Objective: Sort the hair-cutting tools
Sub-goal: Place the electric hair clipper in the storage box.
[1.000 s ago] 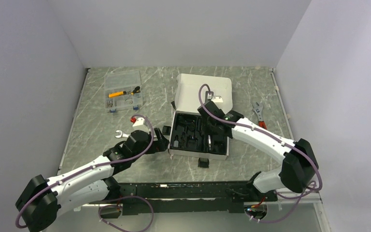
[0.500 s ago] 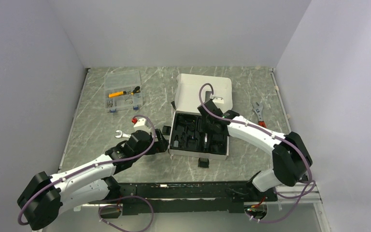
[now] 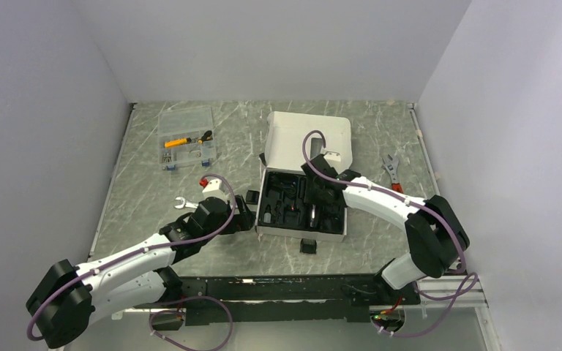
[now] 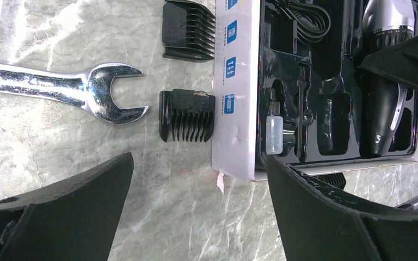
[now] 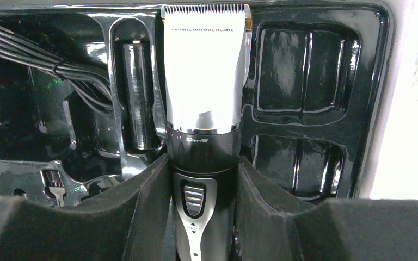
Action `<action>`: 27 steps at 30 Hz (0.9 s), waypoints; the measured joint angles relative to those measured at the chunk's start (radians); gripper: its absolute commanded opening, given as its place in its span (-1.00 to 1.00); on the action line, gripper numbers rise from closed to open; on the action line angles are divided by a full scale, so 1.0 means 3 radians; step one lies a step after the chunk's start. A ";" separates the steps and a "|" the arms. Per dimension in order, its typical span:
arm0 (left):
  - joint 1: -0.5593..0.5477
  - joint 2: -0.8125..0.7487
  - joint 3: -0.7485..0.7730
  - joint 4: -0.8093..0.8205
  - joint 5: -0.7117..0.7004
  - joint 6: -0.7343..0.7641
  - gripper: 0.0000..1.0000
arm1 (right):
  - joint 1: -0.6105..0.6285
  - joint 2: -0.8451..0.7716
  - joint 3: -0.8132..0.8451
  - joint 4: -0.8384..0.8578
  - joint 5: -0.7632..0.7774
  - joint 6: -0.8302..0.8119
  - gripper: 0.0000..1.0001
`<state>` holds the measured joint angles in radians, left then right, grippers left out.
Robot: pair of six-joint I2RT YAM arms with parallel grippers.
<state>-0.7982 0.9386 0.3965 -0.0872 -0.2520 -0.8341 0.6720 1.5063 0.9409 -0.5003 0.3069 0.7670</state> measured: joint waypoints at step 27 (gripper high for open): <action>0.0000 0.0022 0.0000 0.0009 0.0000 0.0000 0.97 | 0.0000 0.0008 -0.0106 0.0136 -0.0089 0.0011 -0.90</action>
<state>-0.7982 0.9451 0.3965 -0.0845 -0.2520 -0.8341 0.6720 1.5085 0.9092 -0.4595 0.2802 0.7704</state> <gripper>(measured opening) 0.987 0.450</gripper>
